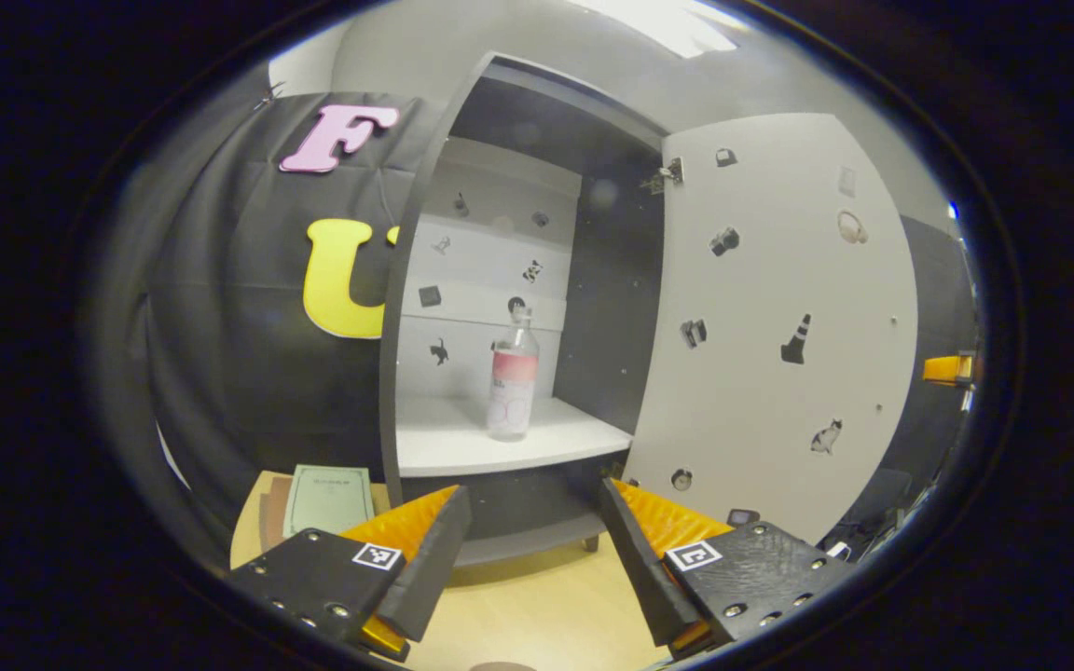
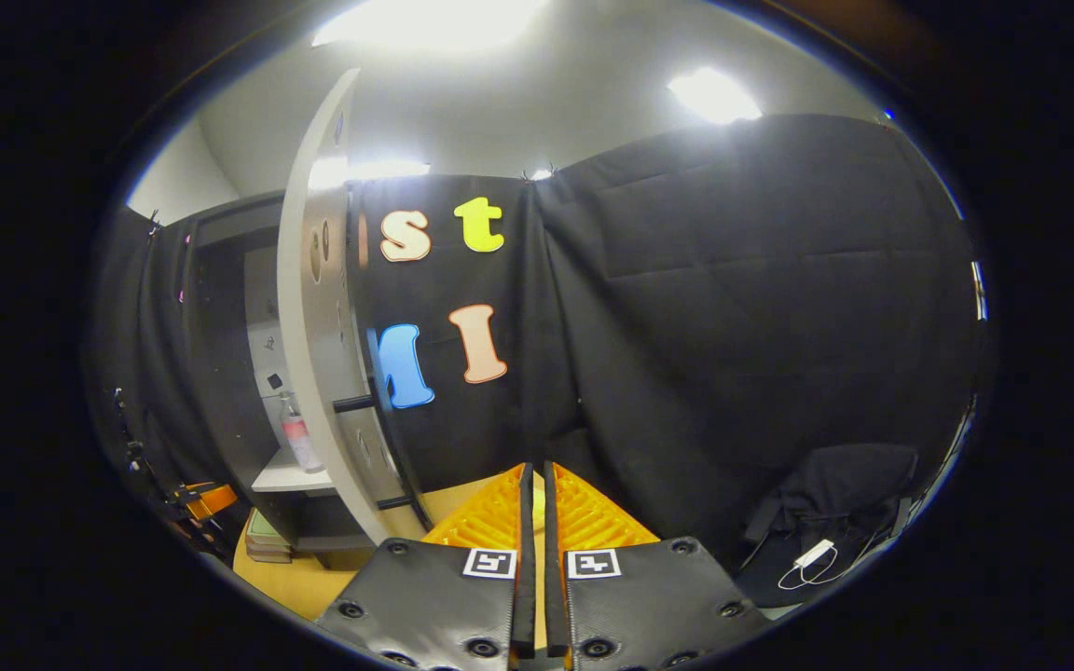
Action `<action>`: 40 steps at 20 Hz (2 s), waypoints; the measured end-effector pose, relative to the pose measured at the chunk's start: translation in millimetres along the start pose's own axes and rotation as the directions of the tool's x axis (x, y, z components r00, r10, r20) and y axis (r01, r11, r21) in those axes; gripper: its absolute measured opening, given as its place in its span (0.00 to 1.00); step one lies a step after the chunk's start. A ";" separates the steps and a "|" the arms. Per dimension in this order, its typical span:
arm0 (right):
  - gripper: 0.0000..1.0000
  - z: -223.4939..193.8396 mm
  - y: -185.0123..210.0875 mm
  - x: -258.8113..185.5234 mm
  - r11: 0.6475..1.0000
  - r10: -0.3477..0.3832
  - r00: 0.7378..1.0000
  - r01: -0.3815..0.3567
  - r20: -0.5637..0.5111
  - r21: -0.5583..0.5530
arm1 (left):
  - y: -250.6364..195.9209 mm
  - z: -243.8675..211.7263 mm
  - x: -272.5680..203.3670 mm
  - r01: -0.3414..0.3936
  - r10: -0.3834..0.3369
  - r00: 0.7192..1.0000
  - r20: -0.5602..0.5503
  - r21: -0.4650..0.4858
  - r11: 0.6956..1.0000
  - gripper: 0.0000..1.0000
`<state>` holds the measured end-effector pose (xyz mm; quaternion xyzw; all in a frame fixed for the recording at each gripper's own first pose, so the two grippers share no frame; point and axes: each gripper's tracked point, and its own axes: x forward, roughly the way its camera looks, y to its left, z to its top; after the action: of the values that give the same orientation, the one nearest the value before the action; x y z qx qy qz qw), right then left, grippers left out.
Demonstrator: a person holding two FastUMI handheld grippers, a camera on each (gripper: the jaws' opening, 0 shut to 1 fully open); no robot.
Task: Open the cabinet door with the right hand, grasp the bottle in the cabinet with the left hand and place it on the coaster, then close the cabinet door with the right hand.
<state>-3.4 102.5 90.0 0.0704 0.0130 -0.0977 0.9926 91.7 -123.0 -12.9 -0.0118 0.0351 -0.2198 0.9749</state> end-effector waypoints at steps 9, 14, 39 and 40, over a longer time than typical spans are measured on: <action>0.02 28.9 -8.3 106.7 0.999 0.040 0.997 -0.042 0.072 0.027 | 12.7 88.7 91.3 -0.067 0.062 0.993 0.095 0.052 0.996 0.87; 0.12 30.7 -8.7 158.3 0.996 0.079 0.995 -0.082 0.063 0.047 | 12.7 102.0 157.2 -0.069 0.061 0.992 0.109 0.077 0.995 0.87; 0.90 -24.2 -36.9 238.2 0.999 0.029 0.996 -0.025 -0.086 0.042 | 31.8 48.3 293.4 -0.075 0.075 0.997 0.008 0.100 0.992 0.87; 0.89 -25.3 -36.2 239.6 0.999 0.032 0.995 -0.028 -0.090 0.037 | 32.6 47.4 294.3 -0.078 0.078 0.997 0.005 0.103 0.992 0.87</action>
<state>224.1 24.9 50.5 0.0927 0.0551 -0.0797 0.9910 374.3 -219.6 14.6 0.0397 0.0234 -0.1831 0.9820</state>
